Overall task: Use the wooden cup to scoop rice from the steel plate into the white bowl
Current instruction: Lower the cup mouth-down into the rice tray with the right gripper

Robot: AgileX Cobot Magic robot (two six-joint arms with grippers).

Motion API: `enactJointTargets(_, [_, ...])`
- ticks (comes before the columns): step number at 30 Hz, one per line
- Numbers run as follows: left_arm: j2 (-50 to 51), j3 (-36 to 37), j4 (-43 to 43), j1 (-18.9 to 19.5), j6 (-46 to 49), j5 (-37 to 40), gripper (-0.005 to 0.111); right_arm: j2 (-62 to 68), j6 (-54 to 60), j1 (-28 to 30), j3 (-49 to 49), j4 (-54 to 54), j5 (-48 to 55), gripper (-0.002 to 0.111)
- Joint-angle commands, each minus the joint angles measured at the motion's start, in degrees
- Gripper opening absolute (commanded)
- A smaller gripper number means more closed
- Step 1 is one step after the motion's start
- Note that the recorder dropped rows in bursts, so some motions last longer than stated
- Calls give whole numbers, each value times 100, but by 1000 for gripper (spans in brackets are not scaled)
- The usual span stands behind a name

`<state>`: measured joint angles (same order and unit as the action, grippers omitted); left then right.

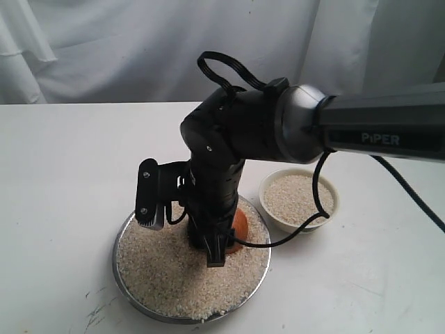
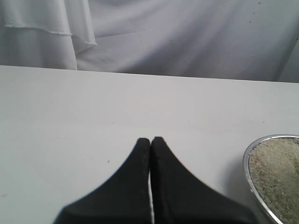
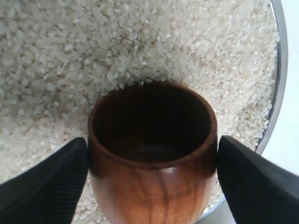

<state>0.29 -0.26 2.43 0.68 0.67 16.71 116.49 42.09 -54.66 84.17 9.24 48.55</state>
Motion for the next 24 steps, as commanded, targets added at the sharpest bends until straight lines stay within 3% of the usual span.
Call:
enactJointTargets(1, [-29,26,4,-9,-18,-36,0,45,-149,37,-21,-76,-355,50])
enactJointTargets(15, [-29,26,4,-9,-18,-36,0,45,-228,37,-21,-129,-358,51])
enactJointTargets(20, [-29,26,4,-9,-18,-36,0,45,-139,37,-21,-184,-224,72])
enactJointTargets(24, [-29,26,4,-9,-18,-36,0,45,56,42,-21,-184,-59,79])
